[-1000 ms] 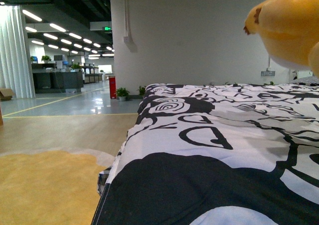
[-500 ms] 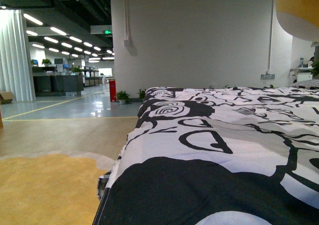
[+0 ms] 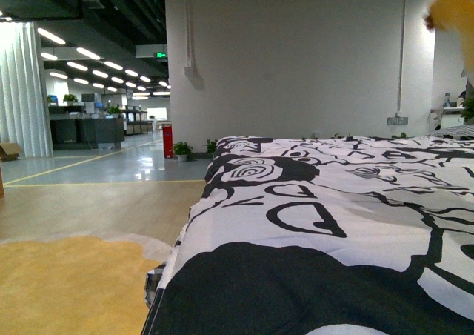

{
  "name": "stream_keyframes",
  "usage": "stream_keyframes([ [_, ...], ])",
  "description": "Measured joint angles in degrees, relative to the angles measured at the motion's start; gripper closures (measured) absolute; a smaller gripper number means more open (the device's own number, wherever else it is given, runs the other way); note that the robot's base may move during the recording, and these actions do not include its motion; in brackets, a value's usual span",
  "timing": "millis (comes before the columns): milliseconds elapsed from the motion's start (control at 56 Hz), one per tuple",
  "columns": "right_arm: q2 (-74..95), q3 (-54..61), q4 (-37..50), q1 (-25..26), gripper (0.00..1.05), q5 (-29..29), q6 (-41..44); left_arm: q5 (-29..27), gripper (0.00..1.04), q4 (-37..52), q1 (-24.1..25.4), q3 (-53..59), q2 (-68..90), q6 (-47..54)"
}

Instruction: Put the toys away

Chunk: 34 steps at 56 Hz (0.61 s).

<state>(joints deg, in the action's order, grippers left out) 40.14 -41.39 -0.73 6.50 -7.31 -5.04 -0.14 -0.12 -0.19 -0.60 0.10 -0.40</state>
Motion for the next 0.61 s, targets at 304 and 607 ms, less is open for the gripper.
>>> stream_keyframes([
  [304, -9.5, 18.9, 7.7, -6.3, 0.98, 6.5, 4.1, 0.0, 0.06, 0.0, 0.0, 0.0, 0.0, 0.0],
  [607, -16.0, 28.5, 11.0, -6.3, 0.98, 7.3, 4.7, 0.0, 0.06, 0.0, 0.0, 0.0, 0.0, 0.0],
])
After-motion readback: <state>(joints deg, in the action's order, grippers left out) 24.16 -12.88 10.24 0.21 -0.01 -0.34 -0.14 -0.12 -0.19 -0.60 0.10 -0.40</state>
